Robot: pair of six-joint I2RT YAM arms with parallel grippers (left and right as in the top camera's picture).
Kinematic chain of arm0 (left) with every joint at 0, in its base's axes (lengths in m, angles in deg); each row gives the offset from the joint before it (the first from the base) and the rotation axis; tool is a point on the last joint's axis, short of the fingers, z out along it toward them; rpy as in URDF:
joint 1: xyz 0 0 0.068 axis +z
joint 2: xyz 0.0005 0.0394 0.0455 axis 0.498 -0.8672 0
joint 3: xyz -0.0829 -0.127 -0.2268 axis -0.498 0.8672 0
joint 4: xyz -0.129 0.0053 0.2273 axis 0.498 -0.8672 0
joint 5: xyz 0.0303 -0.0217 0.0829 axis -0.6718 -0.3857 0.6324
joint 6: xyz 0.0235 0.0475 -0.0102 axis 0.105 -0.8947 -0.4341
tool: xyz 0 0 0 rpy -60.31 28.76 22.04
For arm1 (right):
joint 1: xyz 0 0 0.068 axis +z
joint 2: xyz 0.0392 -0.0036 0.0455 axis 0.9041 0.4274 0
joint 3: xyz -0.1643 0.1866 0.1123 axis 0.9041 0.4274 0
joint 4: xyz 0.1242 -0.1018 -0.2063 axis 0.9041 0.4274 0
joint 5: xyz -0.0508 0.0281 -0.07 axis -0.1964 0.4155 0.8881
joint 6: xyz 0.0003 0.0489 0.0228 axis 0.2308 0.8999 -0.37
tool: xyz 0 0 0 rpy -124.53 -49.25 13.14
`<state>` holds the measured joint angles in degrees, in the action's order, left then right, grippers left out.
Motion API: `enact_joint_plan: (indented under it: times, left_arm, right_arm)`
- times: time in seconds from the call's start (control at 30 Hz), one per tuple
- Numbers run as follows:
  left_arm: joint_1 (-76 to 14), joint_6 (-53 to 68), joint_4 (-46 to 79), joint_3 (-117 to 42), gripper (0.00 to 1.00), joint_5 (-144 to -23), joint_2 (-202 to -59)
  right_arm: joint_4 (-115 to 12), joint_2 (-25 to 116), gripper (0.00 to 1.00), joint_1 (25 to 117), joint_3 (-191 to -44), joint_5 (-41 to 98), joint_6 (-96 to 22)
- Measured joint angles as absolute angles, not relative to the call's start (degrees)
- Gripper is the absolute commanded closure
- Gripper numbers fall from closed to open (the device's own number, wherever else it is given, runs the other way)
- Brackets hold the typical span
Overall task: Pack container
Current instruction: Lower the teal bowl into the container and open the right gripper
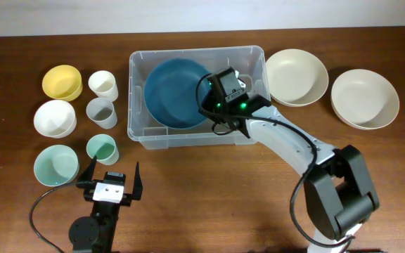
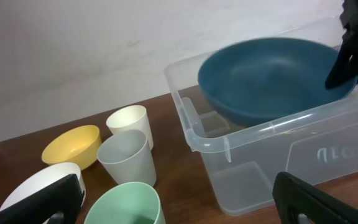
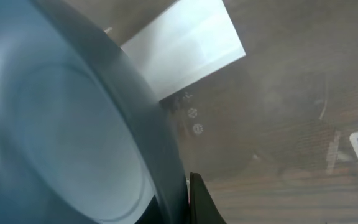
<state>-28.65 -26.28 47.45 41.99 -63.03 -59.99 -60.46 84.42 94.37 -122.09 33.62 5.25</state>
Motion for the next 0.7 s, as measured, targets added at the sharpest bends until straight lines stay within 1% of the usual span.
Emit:
enact_joint_plan:
  times: [0.6,0.7]
  left_arm:
    - [-28.7,-26.3,47.5,42.0,0.0,-63.0,-60.0]
    - [-28.7,-26.3,47.4,42.0,0.0,-63.0,-60.0]
  right_arm:
    - [-61.9,88.5,0.95,96.1,-122.1,33.6,6.1]
    - [-61.9,89.1,0.94,96.1,-122.1,33.7,6.1]
